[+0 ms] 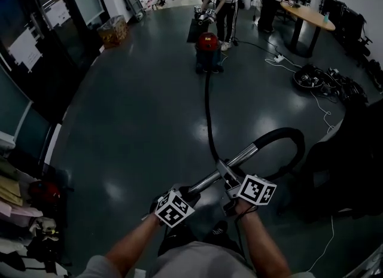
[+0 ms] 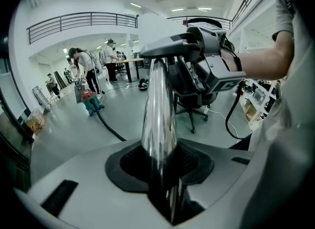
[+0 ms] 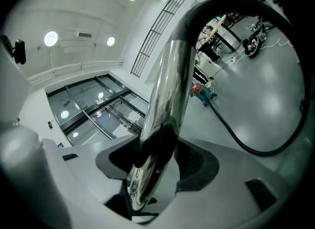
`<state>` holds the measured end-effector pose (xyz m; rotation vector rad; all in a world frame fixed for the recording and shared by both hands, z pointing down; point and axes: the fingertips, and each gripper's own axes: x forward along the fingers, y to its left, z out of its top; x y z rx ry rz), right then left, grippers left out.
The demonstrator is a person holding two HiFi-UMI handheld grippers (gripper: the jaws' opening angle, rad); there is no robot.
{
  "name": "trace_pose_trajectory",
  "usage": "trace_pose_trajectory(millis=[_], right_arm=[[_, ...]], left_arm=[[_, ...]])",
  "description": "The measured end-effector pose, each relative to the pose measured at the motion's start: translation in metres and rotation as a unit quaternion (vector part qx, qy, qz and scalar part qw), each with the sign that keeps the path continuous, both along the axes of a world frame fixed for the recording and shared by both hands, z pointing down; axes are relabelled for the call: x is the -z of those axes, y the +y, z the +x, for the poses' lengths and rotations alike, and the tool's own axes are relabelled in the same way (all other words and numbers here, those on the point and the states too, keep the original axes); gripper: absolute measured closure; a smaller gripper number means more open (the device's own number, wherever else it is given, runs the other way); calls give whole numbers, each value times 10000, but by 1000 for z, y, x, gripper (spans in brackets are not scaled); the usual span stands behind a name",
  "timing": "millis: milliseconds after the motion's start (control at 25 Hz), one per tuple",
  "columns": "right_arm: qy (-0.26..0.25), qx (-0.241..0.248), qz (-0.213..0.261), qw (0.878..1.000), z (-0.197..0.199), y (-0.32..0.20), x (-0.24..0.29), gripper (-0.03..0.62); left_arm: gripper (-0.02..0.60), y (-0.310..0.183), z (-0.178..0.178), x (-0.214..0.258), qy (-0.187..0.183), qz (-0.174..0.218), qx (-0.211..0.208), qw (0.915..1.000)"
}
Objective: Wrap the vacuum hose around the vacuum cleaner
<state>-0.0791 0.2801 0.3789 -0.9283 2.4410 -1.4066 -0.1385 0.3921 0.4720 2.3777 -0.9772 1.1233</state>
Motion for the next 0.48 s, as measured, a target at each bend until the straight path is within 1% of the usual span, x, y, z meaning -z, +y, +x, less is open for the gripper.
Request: trace_pose_trajectory(millis=[160, 200, 280, 360, 480], right_arm=[[-72, -26, -220, 9997, -33, -3, -11, 385], [-123, -126, -293, 9994, -41, -7, -15, 385], [-236, -488, -375, 9978, -54, -15, -19, 385], [-254, -825, -354, 9956, -69, -22, -19, 385], [-289, -1142, -272, 9927, -100, -28, -16, 385]], left_arm=[[440, -7, -6, 0, 112, 23, -198, 9997], [440, -9, -8, 0, 159, 13, -249, 9996], [440, -11, -16, -3, 272, -62, -324, 9991], [440, -14, -32, -4, 404, -174, -366, 9984], [440, -21, -58, -2, 592, -294, -441, 9968]])
